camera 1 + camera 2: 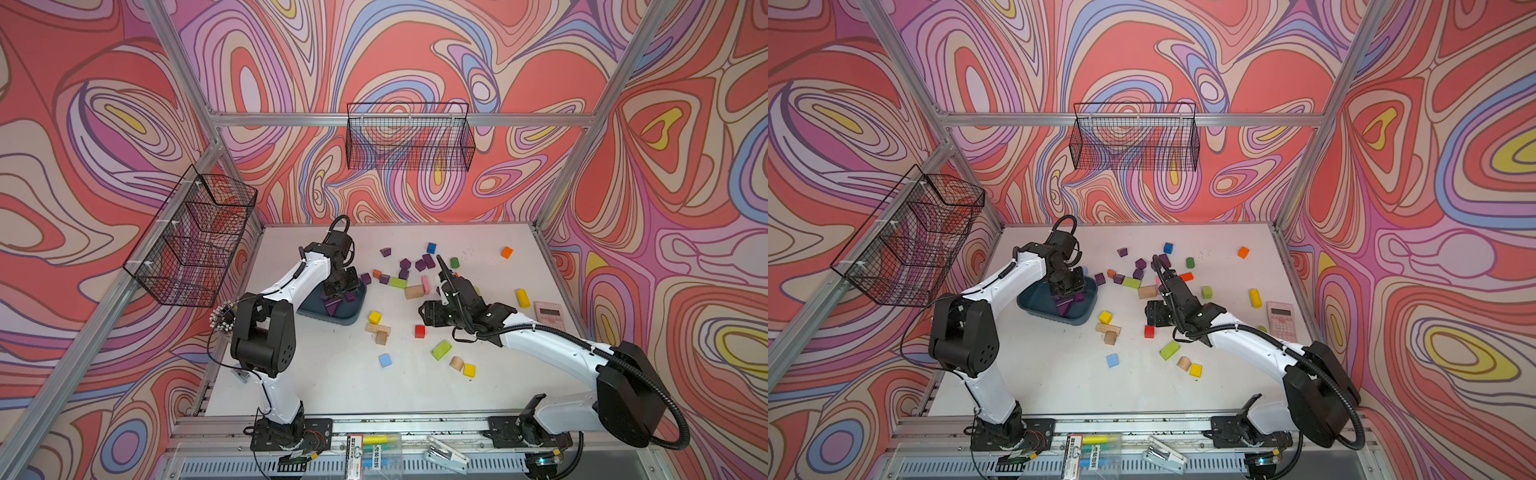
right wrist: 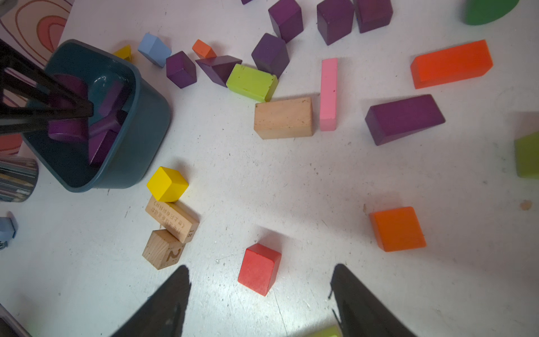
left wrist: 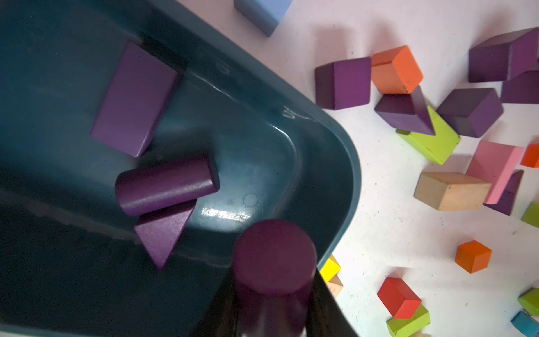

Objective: Pick purple bricks into the storage bin
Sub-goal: Place the building block in the storage box.

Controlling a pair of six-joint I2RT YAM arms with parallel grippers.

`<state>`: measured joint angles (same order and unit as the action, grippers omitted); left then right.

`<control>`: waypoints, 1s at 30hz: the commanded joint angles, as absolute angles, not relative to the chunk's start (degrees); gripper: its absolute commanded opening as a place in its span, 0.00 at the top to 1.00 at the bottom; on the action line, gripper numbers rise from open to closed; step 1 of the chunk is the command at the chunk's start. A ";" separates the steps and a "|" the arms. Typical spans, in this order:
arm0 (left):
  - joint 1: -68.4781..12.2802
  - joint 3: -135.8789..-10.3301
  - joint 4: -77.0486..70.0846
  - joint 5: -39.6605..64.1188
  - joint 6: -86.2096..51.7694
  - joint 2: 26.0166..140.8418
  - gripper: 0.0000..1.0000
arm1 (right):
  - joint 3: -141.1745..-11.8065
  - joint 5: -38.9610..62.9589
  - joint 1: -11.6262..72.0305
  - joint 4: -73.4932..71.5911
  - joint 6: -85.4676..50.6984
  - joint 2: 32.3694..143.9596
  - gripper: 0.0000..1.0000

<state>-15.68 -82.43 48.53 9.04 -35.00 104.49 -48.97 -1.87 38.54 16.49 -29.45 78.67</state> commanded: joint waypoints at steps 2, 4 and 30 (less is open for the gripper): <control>-15.29 -81.83 46.33 9.35 -36.41 107.12 0.84 | -50.36 -1.64 38.19 15.73 -29.49 79.58 0.20; -15.28 -81.66 46.14 8.98 -36.40 107.79 0.84 | -50.69 -1.67 38.23 16.07 -29.16 79.67 0.20; -15.11 -83.91 49.72 6.83 -32.95 106.02 0.47 | -53.85 -1.93 38.08 16.83 -27.33 80.77 0.20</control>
<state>-15.38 -81.67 47.09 7.64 -33.69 110.06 -51.94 -1.85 38.54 16.51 -27.92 79.81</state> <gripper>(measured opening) 0.489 0.801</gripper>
